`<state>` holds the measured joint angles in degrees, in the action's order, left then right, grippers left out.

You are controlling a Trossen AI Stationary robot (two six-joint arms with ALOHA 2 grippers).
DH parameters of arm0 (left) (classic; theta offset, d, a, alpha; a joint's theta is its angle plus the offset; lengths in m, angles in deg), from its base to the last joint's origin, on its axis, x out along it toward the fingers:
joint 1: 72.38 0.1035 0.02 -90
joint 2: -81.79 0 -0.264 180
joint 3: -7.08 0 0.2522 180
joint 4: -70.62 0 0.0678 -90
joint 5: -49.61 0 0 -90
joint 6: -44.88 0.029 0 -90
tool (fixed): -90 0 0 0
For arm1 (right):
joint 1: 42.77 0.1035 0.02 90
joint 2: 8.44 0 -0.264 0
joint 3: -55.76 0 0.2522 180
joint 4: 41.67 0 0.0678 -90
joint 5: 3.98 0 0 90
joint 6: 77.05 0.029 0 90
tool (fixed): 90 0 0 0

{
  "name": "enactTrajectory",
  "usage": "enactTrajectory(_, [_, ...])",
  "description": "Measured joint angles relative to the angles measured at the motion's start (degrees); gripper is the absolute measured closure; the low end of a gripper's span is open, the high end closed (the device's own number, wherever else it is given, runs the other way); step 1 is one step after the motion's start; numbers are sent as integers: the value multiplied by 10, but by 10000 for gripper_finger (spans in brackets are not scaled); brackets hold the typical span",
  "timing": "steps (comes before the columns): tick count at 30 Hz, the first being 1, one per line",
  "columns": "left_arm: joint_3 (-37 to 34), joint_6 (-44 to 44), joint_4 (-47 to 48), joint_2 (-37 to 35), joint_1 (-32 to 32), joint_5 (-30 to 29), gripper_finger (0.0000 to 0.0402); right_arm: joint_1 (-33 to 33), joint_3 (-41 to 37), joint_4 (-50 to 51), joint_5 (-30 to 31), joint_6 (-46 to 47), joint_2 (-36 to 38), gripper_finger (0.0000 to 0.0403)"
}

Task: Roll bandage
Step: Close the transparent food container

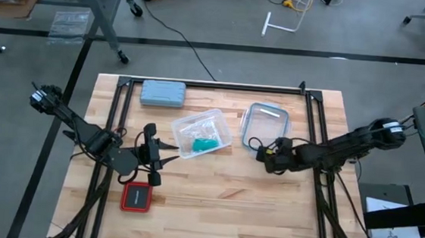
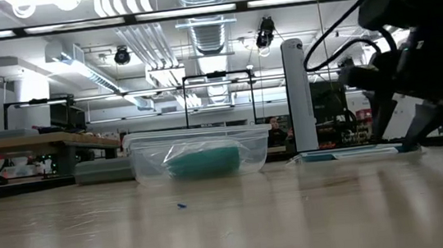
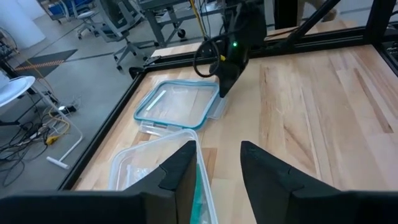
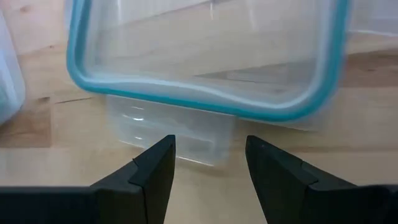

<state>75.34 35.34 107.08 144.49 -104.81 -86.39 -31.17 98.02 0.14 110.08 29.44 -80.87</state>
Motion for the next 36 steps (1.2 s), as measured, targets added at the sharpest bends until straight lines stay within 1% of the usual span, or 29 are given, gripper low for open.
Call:
enactTrajectory(7, [0, 0, 0, 0, 0, 0, 302, -21, 32, 4, -6, -38, -53, 213])
enactTrajectory(13, [0, 0, 1, 0, 0, 0, 314, -49, 39, -4, -41, -67, -62, 213])
enactTrajectory(21, [0, 0, 2, 0, 0, 0, 322, -68, 29, -82, -52, -90, -68, 213])
enactTrajectory(27, [0, 0, 1, 0, 0, 0, 315, -74, 17, -127, -47, -86, -72, 214])
enactTrajectory(31, [0, 0, 1, 0, 0, 1, 307, -80, -4, -167, -44, -86, -66, 226])
enactTrajectory(36, [0, 0, 0, 0, 0, 1, 297, -83, -27, -215, -37, -86, -63, 254])
